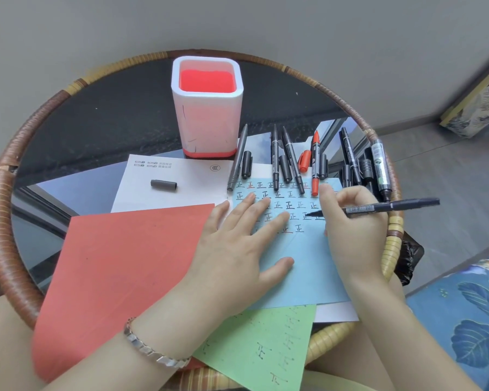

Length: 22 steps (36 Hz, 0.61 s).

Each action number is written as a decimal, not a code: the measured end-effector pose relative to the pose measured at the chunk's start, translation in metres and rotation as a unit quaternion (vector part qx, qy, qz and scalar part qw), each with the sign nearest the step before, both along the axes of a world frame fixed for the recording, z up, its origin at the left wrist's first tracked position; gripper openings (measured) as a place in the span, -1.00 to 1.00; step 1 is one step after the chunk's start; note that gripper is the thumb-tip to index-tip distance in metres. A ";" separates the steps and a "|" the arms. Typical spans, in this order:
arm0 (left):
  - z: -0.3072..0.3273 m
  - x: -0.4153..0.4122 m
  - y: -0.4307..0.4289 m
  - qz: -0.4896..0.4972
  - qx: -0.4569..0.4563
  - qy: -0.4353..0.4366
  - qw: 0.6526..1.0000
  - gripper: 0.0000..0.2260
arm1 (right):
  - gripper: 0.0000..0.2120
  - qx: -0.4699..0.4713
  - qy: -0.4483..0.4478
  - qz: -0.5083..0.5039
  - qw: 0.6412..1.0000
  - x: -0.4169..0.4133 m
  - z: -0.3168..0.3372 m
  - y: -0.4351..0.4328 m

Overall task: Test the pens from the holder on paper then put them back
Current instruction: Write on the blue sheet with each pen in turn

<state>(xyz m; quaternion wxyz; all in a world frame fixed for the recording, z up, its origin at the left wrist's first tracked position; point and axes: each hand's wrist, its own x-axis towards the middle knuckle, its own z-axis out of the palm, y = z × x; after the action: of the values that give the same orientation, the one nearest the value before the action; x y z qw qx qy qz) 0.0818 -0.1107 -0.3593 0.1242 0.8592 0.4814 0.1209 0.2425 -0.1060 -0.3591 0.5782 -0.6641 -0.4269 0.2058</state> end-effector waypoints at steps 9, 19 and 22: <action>0.013 0.006 0.007 -0.021 0.025 0.043 0.999 -0.34 | -0.74 -0.075 -0.136 0.140 0.978 0.038 0.021 -0.012; 0.000 0.012 0.008 -0.027 0.039 -0.035 0.998 -0.58 | -0.69 -0.079 -0.520 0.130 0.841 0.079 0.035 0.021; -0.002 0.011 0.008 -0.024 0.032 -0.056 0.998 -0.58 | -0.55 -0.115 -0.547 0.128 0.819 0.069 0.037 0.037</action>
<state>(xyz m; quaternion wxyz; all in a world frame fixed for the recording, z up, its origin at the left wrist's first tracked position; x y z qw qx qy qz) 0.0928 -0.1027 -0.3612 0.1266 0.8660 0.4487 0.1808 0.3120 -0.0691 -0.3217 0.1370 -0.6688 -0.7272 -0.0718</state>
